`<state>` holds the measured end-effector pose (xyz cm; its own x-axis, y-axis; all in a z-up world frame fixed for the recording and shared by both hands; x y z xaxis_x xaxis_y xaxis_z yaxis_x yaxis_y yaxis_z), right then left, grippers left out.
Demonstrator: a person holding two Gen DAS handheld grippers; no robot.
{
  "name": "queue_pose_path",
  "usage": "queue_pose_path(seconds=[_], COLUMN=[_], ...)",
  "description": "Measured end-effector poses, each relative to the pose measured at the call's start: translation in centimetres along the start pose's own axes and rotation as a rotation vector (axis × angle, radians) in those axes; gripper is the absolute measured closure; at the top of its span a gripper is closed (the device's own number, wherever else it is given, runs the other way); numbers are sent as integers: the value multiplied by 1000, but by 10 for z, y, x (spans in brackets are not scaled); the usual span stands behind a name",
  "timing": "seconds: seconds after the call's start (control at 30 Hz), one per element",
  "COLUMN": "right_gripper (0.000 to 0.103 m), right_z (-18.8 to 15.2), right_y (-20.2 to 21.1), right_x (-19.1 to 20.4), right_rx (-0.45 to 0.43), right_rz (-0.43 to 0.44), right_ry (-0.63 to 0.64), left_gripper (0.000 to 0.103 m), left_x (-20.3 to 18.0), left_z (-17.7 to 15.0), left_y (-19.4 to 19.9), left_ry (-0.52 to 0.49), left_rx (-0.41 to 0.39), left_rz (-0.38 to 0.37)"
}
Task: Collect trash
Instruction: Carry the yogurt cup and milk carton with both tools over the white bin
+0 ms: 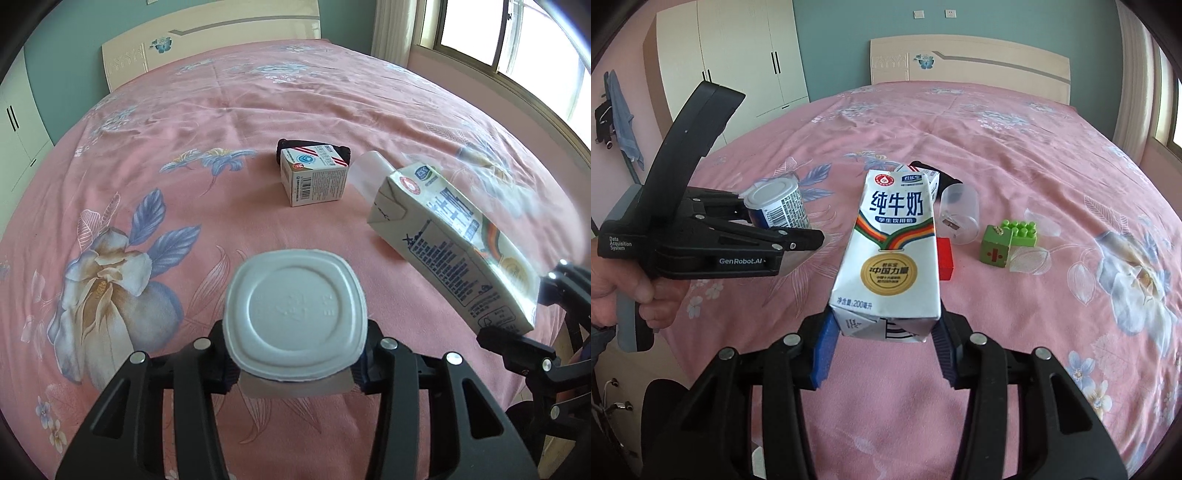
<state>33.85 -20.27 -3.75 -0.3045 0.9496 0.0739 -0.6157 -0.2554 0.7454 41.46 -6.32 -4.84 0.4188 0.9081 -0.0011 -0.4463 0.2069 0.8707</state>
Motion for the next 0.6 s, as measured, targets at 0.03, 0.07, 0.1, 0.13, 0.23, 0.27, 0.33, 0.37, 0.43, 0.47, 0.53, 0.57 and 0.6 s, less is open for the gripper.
queue_pose_path(seconds=[0.03, 0.07, 0.1, 0.13, 0.23, 0.27, 0.33, 0.37, 0.43, 0.47, 0.53, 0.57, 0.6], right_gripper=[56, 56, 56, 56, 56, 56, 56, 56, 56, 56, 56, 56, 56], right_z=[-2, -5, -7, -9, -16, -18, -20, -22, -26, -28, -33, -36, -39], right_y=[5, 10, 15, 19, 35, 40, 49, 54, 64, 67, 75, 78, 82], right_x=[1, 2, 2, 3, 0, 0, -1, 0, 0, 1, 3, 4, 4], right_rx=[4, 3, 2, 3, 1, -1, -3, 0, 7, 16, 27, 37, 41], right_rz=[-3, 0, -3, -8, 15, 22, 26, 44, 53, 66, 66, 76, 85], right_ry=[13, 21, 23, 32, 25, 29, 32, 33, 28, 35, 53, 57, 55], left_gripper=[55, 55, 55, 55, 55, 55, 55, 55, 54, 54, 54, 54, 54], left_x=[0, -1, -2, -2, -5, -6, -9, -11, -15, -16, -21, -23, -25], left_z=[-3, -6, -9, -13, -22, -26, -33, -37, -44, -47, -55, -59, -63], left_y=[6, 12, 18, 24, 41, 46, 57, 62, 70, 74, 81, 84, 86], left_ry=[-2, -11, -14, -16, -31, -40, -53, -59, -77, -78, -97, -100, -108], left_rx=[-2, -7, -13, -18, -30, -33, -45, -49, -52, -54, -59, -61, -61], left_rz=[6, 8, 12, 20, 12, 20, 22, 27, 31, 32, 27, 28, 28])
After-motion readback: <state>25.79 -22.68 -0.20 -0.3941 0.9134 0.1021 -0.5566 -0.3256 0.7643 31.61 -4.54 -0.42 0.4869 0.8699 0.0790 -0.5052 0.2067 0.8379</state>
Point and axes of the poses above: each gripper's, at about its wrist camera, not at the fingertips, and y roughly against the way its jaws point, x to its left, z to its top, the point moved 2 cm from there along -y, roughly the way its jaws point, and after that the axes turned 4 degrees about x, right-handed, at the moved point
